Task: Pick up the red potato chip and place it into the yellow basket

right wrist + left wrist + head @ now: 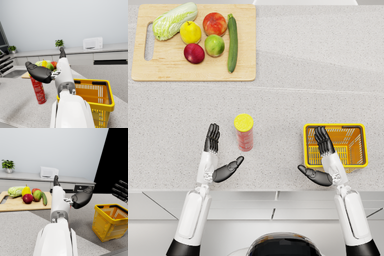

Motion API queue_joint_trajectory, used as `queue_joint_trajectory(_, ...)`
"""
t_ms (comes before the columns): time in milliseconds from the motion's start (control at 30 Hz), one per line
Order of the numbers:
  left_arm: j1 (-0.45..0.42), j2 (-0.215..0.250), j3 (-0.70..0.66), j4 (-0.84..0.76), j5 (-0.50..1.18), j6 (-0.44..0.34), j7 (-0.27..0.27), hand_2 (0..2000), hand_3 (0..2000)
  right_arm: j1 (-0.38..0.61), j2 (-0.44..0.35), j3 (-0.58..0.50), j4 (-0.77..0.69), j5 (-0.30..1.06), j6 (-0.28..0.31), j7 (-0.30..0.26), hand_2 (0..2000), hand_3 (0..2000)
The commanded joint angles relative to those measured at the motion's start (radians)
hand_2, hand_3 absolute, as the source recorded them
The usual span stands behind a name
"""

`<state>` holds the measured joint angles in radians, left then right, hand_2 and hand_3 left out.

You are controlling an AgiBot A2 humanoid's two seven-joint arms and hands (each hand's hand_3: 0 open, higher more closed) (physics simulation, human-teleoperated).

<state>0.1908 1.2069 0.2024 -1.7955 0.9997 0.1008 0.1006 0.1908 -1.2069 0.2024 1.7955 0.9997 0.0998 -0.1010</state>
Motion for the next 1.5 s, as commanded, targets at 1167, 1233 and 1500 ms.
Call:
queue_joint_trajectory(1167, 0.348, 0.21, 0.051, 0.701, 0.461, -0.101, -0.101, 0, 0, 0.108, -0.083, -0.189, 0.09, 0.331, -0.1, 0.101, 0, 0)
queue_joint_trajectory(1233, 0.368, 0.222, 0.067, 0.776, 0.465, -0.101, -0.101, 0, 0, 0.114, -0.088, -0.174, 0.088, 0.333, -0.1, 0.101, 0, 0)
queue_joint_trajectory(1500, 0.48, 0.283, 0.126, 1.073, 0.469, -0.101, -0.101, 0, 0, 0.123, -0.107, -0.126, 0.064, 0.334, -0.1, 0.101, 0, 0)
